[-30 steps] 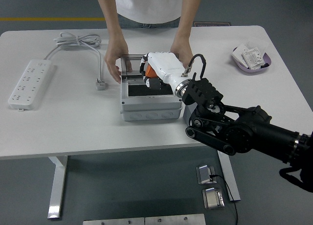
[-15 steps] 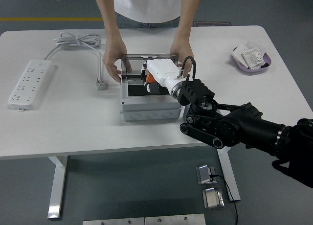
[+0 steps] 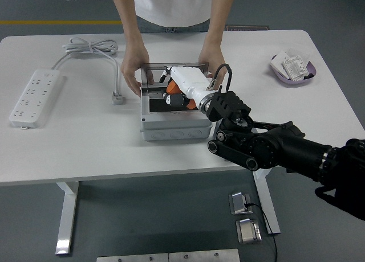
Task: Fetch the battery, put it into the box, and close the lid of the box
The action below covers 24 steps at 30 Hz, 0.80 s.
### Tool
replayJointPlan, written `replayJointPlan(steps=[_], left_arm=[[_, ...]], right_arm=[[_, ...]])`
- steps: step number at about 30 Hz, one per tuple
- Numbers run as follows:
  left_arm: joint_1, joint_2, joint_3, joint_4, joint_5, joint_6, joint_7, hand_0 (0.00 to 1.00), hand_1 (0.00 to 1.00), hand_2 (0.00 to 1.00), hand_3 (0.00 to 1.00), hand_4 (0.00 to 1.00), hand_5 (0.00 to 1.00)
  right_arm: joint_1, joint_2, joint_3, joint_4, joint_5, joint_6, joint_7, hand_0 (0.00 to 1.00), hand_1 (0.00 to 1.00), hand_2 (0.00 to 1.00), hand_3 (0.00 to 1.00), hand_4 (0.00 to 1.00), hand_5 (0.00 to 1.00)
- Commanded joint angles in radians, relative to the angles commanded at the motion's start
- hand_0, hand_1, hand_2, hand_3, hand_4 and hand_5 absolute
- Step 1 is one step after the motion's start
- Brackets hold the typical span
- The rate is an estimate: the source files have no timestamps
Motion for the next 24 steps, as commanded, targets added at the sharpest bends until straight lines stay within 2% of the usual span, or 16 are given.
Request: replayJointPlan(steps=[3,4,9,12,19,20,21,24], left_arm=[[0.002,0.000,0.013,0.001,-0.013,0.001,-0.001,0.605,0.689,0.628,0.646,0.718,0.180],[0.003,0.000,0.016,0.001,-0.016,0.001,-0.001,0.605,0.689,0.627,0.647,0.715,0.173],[0.007,-0.001,0.021,0.002,-0.025,0.002,-0.002,0.605,0.689,0.627,0.647,0.715,0.173],[0.013,-0.002,0.014,0.003,-0.024,0.003,-0.002,0.605,0.689,0.626,0.646,0.713,0.171],[0.026,-0.004,0.018,0.007,-0.039,0.005,0.002,0.604,0.689,0.626,0.646,0.713,0.168],[0.026,-0.004,0.015,0.007,-0.037,0.005,0.003,0.604,0.689,0.626,0.646,0.713,0.168],[0.025,-0.004,0.015,0.007,-0.036,0.004,0.004,0.603,0.689,0.625,0.647,0.712,0.165],[0.019,-0.002,0.020,0.005,-0.039,0.003,0.003,0.603,0.689,0.625,0.647,0.712,0.165]], right_arm=[[-0.001,0.002,0.003,0.006,0.006,-0.006,0.003,0.855,0.741,0.769,0.968,0.937,0.702],[-0.002,0.002,0.004,0.008,0.010,-0.009,0.005,0.897,0.762,0.790,0.998,0.964,0.742],[-0.014,-0.009,0.024,0.040,0.026,-0.029,0.009,0.897,0.762,0.790,0.998,0.964,0.742],[-0.030,-0.050,0.069,0.102,0.047,-0.028,0.001,0.908,0.771,0.803,0.998,0.985,0.764],[-0.032,-0.178,0.203,0.284,0.157,0.017,-0.005,0.921,0.773,0.808,0.998,0.986,0.766],[-0.028,-0.186,0.217,0.303,0.174,0.017,0.003,0.921,0.773,0.808,0.998,0.986,0.766],[-0.022,-0.191,0.230,0.320,0.191,0.015,0.012,0.862,0.733,0.762,0.998,0.981,0.770],[0.003,-0.195,0.257,0.325,0.237,0.009,0.034,0.862,0.733,0.762,0.998,0.981,0.770]])
